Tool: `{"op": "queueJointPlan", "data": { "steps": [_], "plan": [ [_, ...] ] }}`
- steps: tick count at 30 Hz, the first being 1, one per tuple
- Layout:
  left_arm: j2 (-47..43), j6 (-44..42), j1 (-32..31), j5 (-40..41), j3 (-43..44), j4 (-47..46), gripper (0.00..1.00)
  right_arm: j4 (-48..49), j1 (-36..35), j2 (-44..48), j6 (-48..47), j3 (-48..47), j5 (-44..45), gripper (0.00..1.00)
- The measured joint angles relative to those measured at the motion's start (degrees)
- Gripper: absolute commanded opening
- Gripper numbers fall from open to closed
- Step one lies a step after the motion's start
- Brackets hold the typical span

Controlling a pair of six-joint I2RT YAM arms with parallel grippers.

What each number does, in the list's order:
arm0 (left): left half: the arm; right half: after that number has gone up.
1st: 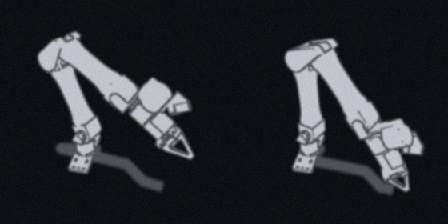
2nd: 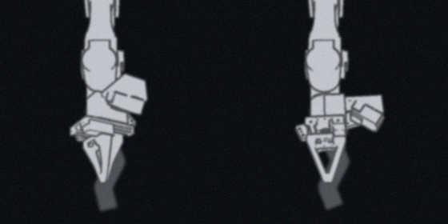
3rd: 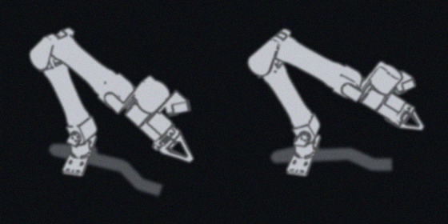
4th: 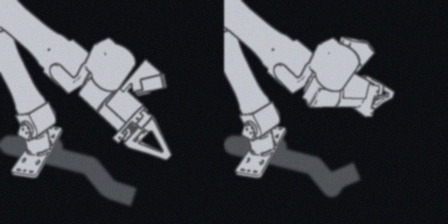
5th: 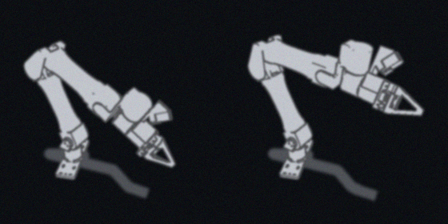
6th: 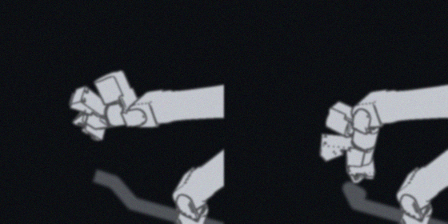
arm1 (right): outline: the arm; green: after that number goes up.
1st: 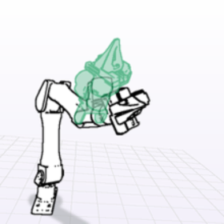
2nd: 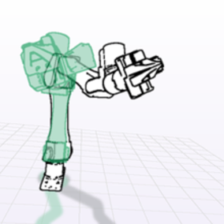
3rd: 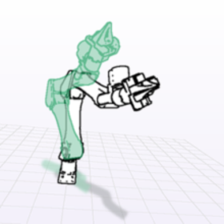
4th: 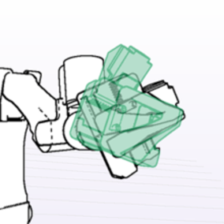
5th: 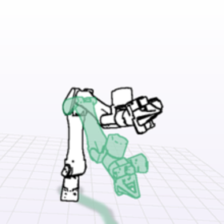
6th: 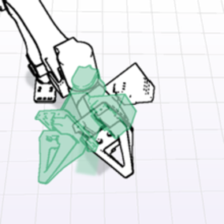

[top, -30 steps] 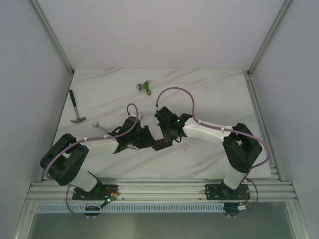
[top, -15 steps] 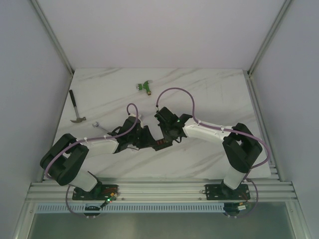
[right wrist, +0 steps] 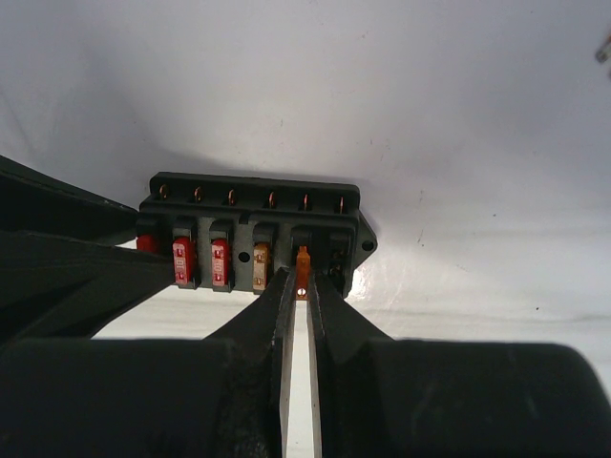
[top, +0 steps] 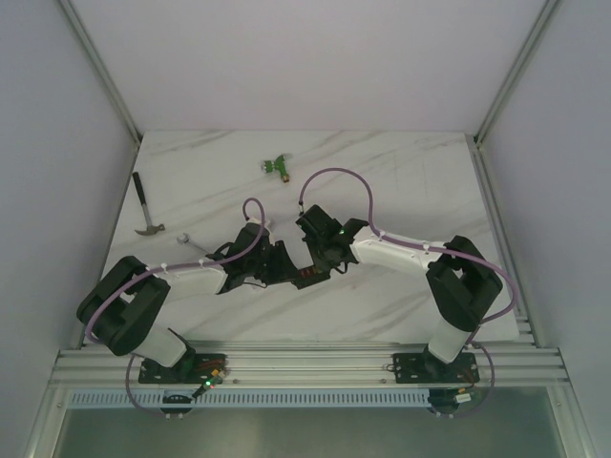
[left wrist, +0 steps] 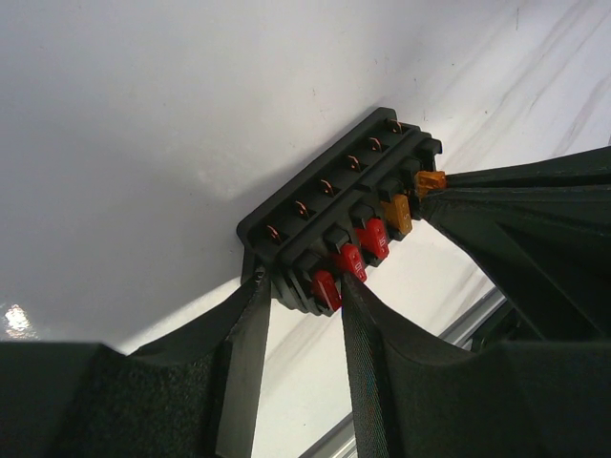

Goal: Snap on the fuse box
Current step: Install the fuse at the fuse box base.

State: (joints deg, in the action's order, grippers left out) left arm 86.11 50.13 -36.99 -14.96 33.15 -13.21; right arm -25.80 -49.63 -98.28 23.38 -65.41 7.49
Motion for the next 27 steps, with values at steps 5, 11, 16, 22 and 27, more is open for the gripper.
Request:
{"op": "queueJointPlan", "data": {
  "steps": [5,11,16,22,27],
  "plan": [
    [0.0,0.0,0.0,0.0,0.0,0.0,0.44,0.0,0.0,-0.1,0.0,0.0,0.1,0.00],
    [0.0,0.0,0.0,0.0,0.0,0.0,0.44,-0.2,0.0,-0.6,0.0,-0.2,0.0,0.00],
    [0.0,0.0,0.0,0.0,0.0,0.1,0.44,-0.6,-0.2,-1.9,-0.2,-1.3,0.1,0.00],
    [0.0,0.2,0.0,0.0,0.0,0.2,0.43,-1.4,-0.3,-2.4,-0.2,-1.9,0.2,0.00],
    [0.0,0.4,0.0,0.1,0.0,0.2,0.43,-2.4,-0.3,-3.4,-0.3,-2.9,0.2,0.00]
  ]
}}
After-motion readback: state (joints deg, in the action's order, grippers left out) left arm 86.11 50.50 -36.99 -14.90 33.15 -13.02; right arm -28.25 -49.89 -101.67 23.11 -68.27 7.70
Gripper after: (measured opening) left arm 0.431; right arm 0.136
